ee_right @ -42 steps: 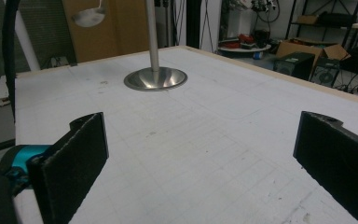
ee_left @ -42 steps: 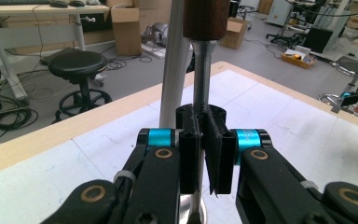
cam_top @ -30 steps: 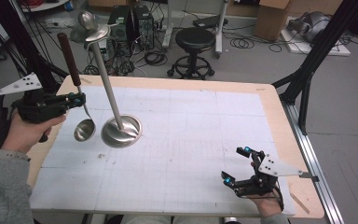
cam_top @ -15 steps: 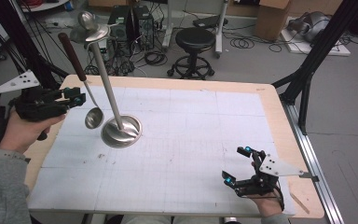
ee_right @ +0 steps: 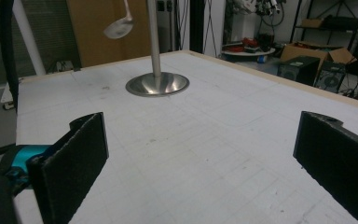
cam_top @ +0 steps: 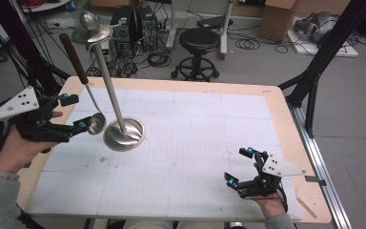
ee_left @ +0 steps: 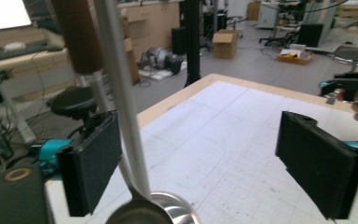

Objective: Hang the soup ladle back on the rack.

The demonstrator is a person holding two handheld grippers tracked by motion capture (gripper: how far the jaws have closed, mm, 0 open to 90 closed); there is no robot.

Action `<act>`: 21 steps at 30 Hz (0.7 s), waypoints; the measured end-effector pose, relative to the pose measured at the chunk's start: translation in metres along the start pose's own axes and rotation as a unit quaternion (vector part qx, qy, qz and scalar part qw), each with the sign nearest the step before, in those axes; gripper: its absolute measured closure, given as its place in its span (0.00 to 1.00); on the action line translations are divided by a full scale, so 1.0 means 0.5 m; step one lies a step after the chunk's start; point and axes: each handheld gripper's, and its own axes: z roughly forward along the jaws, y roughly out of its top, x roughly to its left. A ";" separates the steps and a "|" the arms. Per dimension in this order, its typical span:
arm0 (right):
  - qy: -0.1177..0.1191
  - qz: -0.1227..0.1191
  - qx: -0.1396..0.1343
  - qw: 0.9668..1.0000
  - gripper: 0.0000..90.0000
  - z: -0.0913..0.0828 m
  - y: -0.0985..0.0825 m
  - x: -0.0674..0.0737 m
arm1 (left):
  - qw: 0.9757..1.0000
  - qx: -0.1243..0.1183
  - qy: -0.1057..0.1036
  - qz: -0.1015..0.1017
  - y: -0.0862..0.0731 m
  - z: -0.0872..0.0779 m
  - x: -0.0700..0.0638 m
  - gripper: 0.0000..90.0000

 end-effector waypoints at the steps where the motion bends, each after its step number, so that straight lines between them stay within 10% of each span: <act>1: 0.002 0.001 -0.001 1.000 0.02 0.002 0.001 0.000 | 1.000 -0.005 0.000 -0.001 -0.002 -0.001 -0.005 0.13; 8: 0.011 -0.003 0.000 1.000 0.02 0.011 0.005 0.001 | 0.999 -0.007 -0.015 -0.046 -0.032 0.006 -0.040 0.02; 21: -0.002 0.001 -0.009 1.000 0.02 -0.005 0.007 0.002 | 1.000 -0.003 0.008 -0.022 -0.108 0.046 -0.110 0.02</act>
